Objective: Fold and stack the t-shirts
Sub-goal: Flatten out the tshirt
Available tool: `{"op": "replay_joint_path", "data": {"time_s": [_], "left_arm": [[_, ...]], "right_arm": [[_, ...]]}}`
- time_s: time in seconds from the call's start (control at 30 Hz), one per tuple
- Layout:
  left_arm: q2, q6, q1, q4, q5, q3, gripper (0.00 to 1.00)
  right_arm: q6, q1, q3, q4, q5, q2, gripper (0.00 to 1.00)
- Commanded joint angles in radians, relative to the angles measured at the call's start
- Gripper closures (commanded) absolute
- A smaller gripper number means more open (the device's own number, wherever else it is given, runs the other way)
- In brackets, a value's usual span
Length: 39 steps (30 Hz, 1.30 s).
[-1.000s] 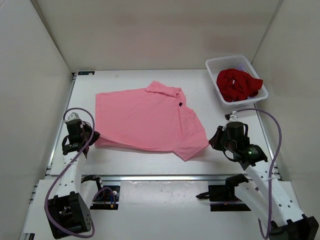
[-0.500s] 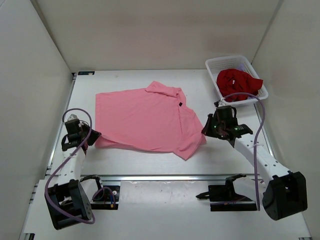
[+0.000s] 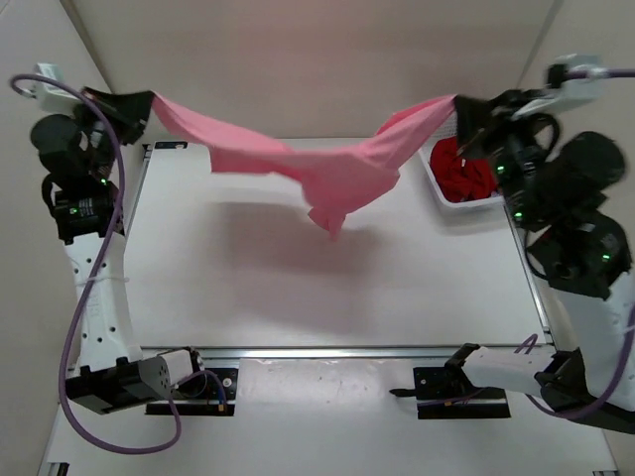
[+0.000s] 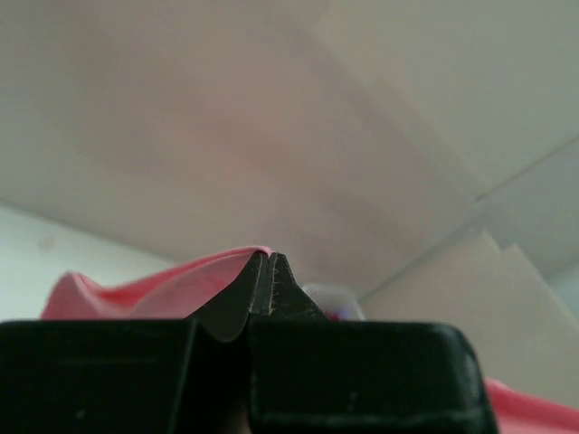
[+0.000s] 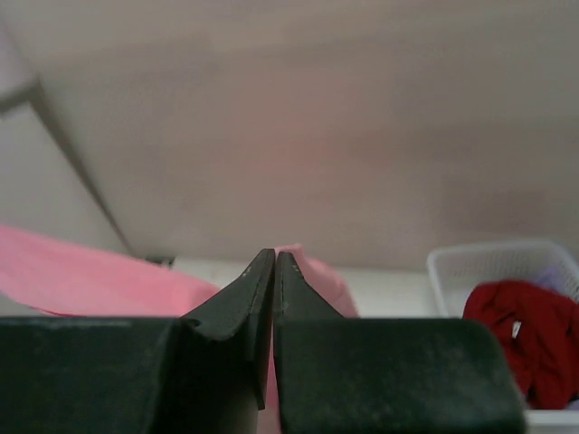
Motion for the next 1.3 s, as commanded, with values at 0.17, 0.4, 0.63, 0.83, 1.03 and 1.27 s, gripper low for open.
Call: {"op": "replay_joint_path", "data": {"time_s": [0.17, 0.4, 0.63, 0.83, 1.03, 1.27], "left_arm": [[0.122, -0.052, 0.088, -0.101, 0.079, 0.31, 1.0], [0.109, -0.025, 0.073, -0.051, -0.029, 0.136, 1.0], [0.169, 0.049, 0.044, -0.003, -0.121, -0.078, 1.0], [0.423, 0.047, 0.035, -0.034, -0.095, 0.121, 1.0], [0.581, 0.001, 0.036, -0.108, -0.059, 0.558, 1.0], [0.575, 0.006, 0.101, -0.083, -0.05, 0.56, 1.0]], "right_arm": [[-1.033, 0.546, 0.049, 0.839, 0.692, 0.12, 1.0], [-0.412, 0.058, 0.267, 0.2, 0.242, 0.313, 1.0], [-0.166, -0.274, 0.267, 0.056, -0.214, 0.535, 1.0], [-0.102, -0.435, 0.72, -0.013, -0.349, 0.865, 1.0], [-0.069, -0.496, 0.75, 0.192, -0.396, 0.803, 1.0], [-0.049, -0.565, 0.676, 0.153, -0.431, 0.724, 1.0]]}}
